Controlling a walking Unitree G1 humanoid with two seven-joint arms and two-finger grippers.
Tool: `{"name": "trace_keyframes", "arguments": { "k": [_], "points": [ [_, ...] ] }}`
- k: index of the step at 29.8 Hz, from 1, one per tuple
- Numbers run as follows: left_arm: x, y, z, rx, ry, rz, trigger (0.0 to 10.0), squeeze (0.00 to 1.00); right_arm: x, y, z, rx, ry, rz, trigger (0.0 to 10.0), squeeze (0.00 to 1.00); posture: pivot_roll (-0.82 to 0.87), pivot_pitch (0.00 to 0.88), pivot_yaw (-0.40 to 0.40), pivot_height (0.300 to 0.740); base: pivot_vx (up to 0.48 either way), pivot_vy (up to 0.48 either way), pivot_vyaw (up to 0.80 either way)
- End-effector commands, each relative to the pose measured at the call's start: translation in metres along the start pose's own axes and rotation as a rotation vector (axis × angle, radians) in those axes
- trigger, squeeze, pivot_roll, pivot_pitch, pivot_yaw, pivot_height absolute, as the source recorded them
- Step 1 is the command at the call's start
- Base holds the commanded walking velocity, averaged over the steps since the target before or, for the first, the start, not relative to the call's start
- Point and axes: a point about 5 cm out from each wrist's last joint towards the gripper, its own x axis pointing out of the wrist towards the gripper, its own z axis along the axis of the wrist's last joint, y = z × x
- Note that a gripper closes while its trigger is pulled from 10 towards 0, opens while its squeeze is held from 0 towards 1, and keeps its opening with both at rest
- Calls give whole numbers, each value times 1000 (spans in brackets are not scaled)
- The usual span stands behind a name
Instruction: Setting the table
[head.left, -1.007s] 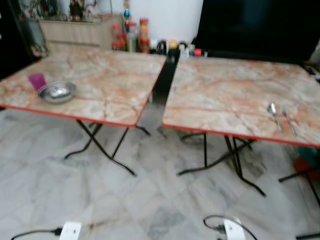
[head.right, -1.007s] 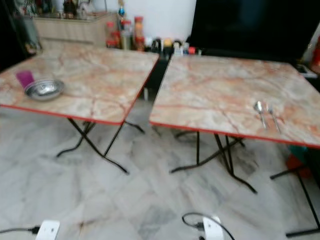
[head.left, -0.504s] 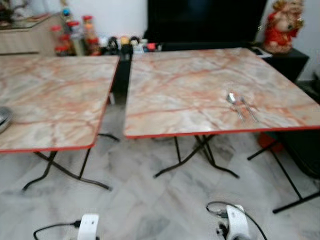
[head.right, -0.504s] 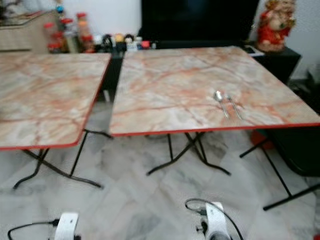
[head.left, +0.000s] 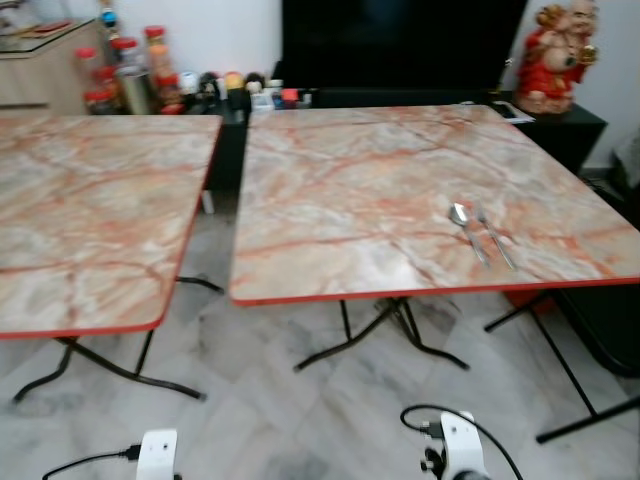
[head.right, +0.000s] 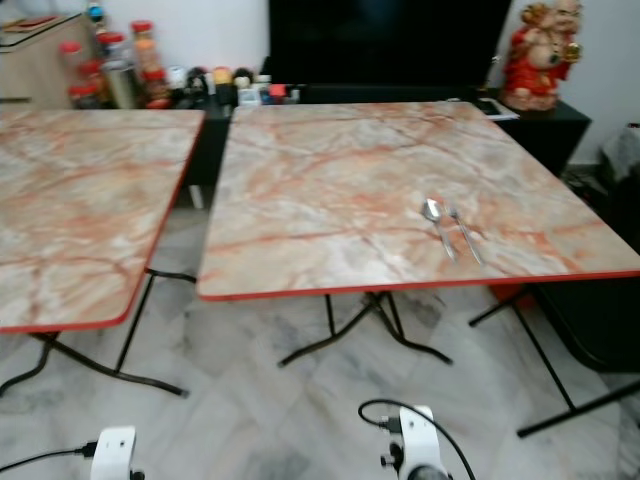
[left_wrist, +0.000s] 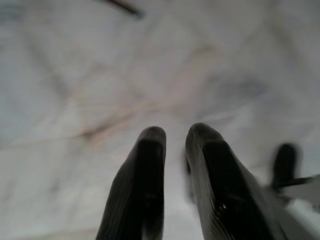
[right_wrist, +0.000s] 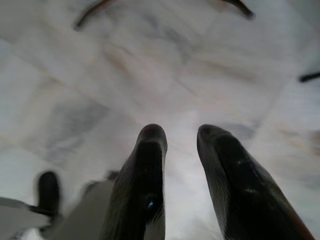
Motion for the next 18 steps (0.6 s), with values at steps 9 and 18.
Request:
{"name": "trace_keyframes", "arguments": {
  "k": [9, 18],
  "points": [
    [0, 2, 1, -33, 2, 15, 10000, 0, 2, 1, 8, -5, -3, -10, 10000, 0, 36, 0, -68, 728, 322, 0, 0],
    [1, 3, 5, -9, 3, 9, 10000, 0, 1, 2, 0, 34, 15, 0, 10000, 0, 41, 0, -53, 728, 315, 0, 363]
  ]
}}
